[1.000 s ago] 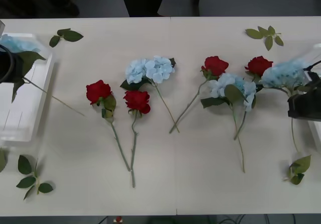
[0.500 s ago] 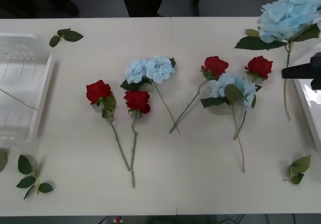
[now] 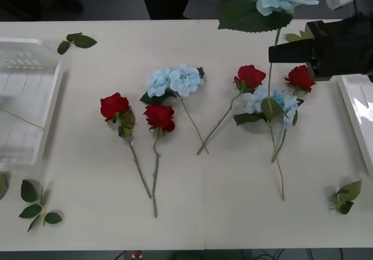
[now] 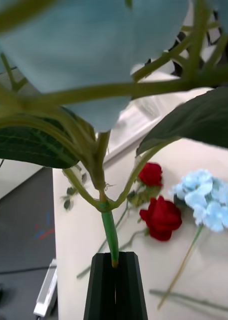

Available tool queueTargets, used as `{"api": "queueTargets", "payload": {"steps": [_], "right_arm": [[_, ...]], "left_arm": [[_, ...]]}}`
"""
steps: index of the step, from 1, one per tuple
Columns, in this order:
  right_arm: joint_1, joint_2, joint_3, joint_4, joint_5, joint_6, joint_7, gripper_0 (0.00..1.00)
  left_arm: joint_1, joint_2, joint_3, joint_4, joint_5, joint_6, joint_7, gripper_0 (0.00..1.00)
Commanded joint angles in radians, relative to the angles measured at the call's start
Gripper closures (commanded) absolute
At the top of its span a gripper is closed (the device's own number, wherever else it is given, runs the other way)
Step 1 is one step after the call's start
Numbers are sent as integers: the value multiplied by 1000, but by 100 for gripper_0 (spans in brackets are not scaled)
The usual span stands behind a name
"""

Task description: Place the red flowers into the right box and the blue flowers into the left box. If a person shows an open palm, hand one flower to the person first, then continue sorting.

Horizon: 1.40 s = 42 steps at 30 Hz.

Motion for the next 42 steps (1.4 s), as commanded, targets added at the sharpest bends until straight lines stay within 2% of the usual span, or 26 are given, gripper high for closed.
{"api": "queueTargets", "payload": {"steps": [1,4,6,8,9,10,11,17,18,22,26,31,36,42], "right_arm": [[-23,11,69,-78,-11,-99,-66,100],[-32,14,123,-109,-6,-170,-103,100],[-40,14,150,-126,5,-202,-129,100],[-46,14,178,-144,25,-227,-161,100],[-49,14,184,-147,28,-233,-172,100],[-52,14,198,-155,35,-243,-193,100],[-53,14,208,-158,35,-253,-207,100],[-78,22,267,-161,37,-309,-244,100],[-79,25,277,-161,37,-317,-265,100],[-102,27,317,-161,72,-346,-314,100],[-107,33,317,-156,72,-345,-334,100],[-109,33,320,-153,68,-322,-390,100],[-109,33,320,-153,68,-322,-390,100],[-109,33,320,-153,68,-322,-390,100]], "left_arm": [[-20,33,-6,5,34,-25,-13,100],[-20,33,-5,5,60,-11,-23,100],[-20,33,-5,5,74,-4,-30,93],[-20,33,-6,5,97,-1,-40,70],[-20,33,-6,4,103,-1,-43,64],[-20,33,-6,2,112,-1,-49,44],[-18,33,-8,-1,115,1,-53,37],[-18,33,17,-78,126,102,-69,2],[-17,33,30,-98,129,131,-70,0],[-18,34,84,-233,174,274,-72,0],[-18,26,86,-352,333,320,-64,0],[-18,-7,44,-360,628,279,-121,0],[8,-112,21,-362,861,276,-291,0],[56,-250,-13,-403,956,276,-471,0]]}}
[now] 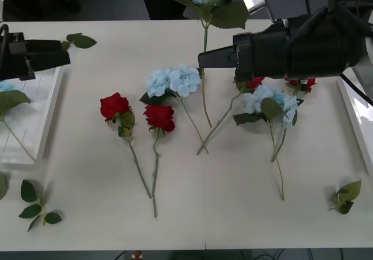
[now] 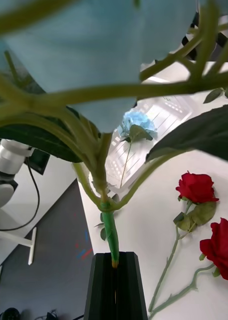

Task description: Place the red flowers into the right box and the blue flowers into the left box. If a person shows an open palm, hand one flower to the person first, then continue sorting.

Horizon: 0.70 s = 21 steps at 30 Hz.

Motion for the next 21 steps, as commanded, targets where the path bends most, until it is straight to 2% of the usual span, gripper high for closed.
{"api": "queueTargets", "payload": {"steps": [1,10,15,21], "right_arm": [[-26,18,-17,-26,-8,-5,-19,100],[-26,18,-17,-26,-8,-5,-19,100],[-26,18,-17,-26,-8,-5,-19,100],[-26,18,-17,-26,-8,-5,-19,100]], "left_arm": [[56,-103,-2,-72,19,-3,-105,0],[159,-359,-72,-210,16,-4,-235,0],[220,-439,-144,-301,14,-49,-245,0],[240,-502,-246,-341,-10,-112,-258,0]]}}
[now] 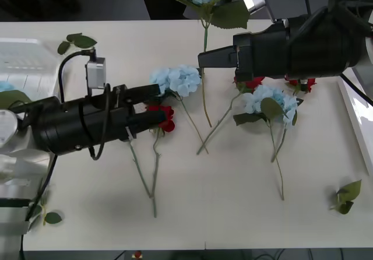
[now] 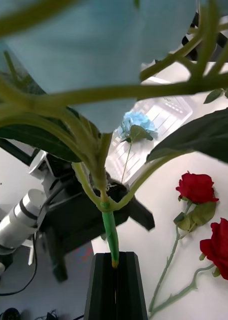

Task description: Place the red flowers into the right box and the blue flowers into the left box. If a person shows an open palm, hand one flower to the person first, then continue sorting.

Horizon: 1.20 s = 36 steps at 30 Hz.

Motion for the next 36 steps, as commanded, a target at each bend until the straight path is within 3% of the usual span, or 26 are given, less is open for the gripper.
{"api": "queueTargets", "payload": {"steps": [1,12,19,21,23,24,25,26,36], "right_arm": [[-26,18,-17,-26,-8,-5,-19,100],[-26,18,-17,-26,-8,-5,-19,100],[-26,18,-17,-26,-8,-5,-19,100],[-26,18,-17,-26,-8,-5,-19,100],[-26,18,-17,-26,-8,-5,-19,100],[-26,18,-17,-26,-8,-5,-19,100],[-26,18,-17,-26,-8,-5,-19,100],[-26,18,-17,-26,-8,-5,-19,100],[-26,18,-17,-26,-8,-5,-19,100]], "left_arm": [[-1,-43,-62,-44,-22,-47,-66,0],[-59,-103,-182,-44,-154,-223,-6,0],[-94,-134,-201,-42,-238,-248,69,0],[-99,-135,-203,-44,-246,-251,77,30],[-99,-135,-203,-42,-256,-252,83,49],[-100,-135,-203,-42,-261,-254,89,72],[-99,-134,-203,-42,-262,-254,92,81],[-99,-135,-205,-42,-264,-254,97,99],[-99,-134,-203,-42,-264,-255,109,100]]}}
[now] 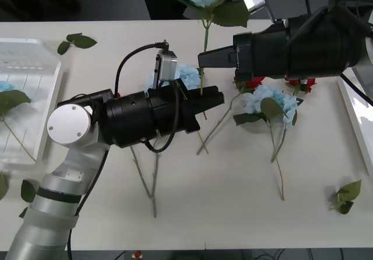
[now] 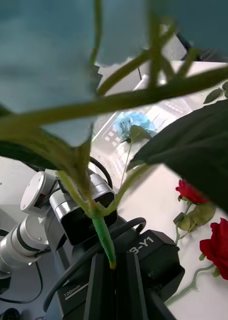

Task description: Place the red flowers into the right box and the blue flowers into the left box. If a person shows an open palm, hand one flower to the person first, then continue sorting.

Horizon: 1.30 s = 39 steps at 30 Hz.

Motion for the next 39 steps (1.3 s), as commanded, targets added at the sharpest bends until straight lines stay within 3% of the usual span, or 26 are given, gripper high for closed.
{"api": "queueTargets", "payload": {"steps": [1,5,6,7,9,20,27,32,39], "right_arm": [[-26,18,-17,-26,-8,-5,-19,100],[-26,18,-17,-26,-8,-5,-19,98],[-26,18,-17,-26,-8,-5,-19,84],[-26,18,-17,-26,-8,-5,-19,41],[-26,18,-17,-26,-8,-5,-19,0],[-26,18,-17,-26,-8,-5,-19,0],[-26,18,-17,-26,-8,-5,-19,0],[-17,7,-28,-18,-8,-8,-21,0],[-18,-109,-112,-22,55,58,-88,0]], "left_arm": [[-18,-6,4,-33,2,-12,29,100],[-18,-8,4,-33,2,-14,32,100],[-18,-8,4,-33,4,-12,32,100],[-18,-6,4,-35,4,-12,32,100],[-18,-8,4,-33,4,-12,33,100],[-18,55,76,-99,-7,74,135,100],[-1,179,289,-223,-22,269,369,100],[24,293,443,-239,-41,344,466,100],[31,440,699,-237,-257,483,561,100]]}}
